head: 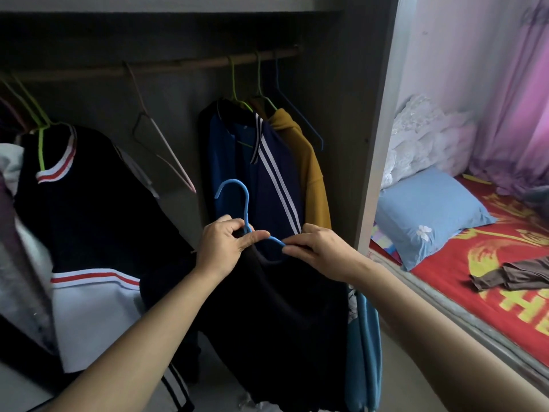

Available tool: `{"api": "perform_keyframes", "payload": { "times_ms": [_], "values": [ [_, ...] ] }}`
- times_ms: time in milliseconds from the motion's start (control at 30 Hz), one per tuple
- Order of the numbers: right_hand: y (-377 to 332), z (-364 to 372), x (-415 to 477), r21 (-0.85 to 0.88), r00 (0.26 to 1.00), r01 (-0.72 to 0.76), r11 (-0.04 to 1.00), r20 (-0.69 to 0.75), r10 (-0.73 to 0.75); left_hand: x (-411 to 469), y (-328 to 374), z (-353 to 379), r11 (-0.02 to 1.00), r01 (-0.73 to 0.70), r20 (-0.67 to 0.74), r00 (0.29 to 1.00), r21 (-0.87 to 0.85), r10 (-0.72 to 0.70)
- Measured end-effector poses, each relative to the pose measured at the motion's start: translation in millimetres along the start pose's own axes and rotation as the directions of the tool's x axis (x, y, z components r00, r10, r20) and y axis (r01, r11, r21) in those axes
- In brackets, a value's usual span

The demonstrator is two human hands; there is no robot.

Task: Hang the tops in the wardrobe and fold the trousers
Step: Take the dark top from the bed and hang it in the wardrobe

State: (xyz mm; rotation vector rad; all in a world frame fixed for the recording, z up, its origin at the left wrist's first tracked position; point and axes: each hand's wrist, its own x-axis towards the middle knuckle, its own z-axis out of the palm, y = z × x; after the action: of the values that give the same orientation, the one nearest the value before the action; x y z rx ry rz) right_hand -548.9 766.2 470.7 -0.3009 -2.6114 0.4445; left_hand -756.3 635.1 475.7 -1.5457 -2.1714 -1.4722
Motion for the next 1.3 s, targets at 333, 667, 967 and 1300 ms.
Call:
{"api": "perform_keyframes", "payload": {
  "times_ms": [333,667,967,1300],
  "values": [
    [41.3,-17.8,-22.2,-0.236,0.96,-0.244,0.941,0.08,0.269,20.7,-14.4,-38.1,0.979,0.116,-0.249,0.966,0.166,-0.072],
    [-7.5,-27.4,34.3,-0.223,0.995,0.018,0.975,0.096,0.003,36.9,-18.3,-57.9,0.974,0.13,-0.11,0.988,0.188,-0.11],
    [-26.3,-26.0,63.3,-0.073,0.999,0.026,0.997,-0.044,-0.029,43.1,-35.7,-55.5,0.994,0.111,0.041,0.993,-0.021,-0.11],
    [-38.5,-60.5,52.2,-0.189,0.961,-0.262,0.946,-0.145,0.237,47.4,-66.1,-52.9,0.999,-0.032,0.246,0.969,-0.001,0.032]
  ]
}}
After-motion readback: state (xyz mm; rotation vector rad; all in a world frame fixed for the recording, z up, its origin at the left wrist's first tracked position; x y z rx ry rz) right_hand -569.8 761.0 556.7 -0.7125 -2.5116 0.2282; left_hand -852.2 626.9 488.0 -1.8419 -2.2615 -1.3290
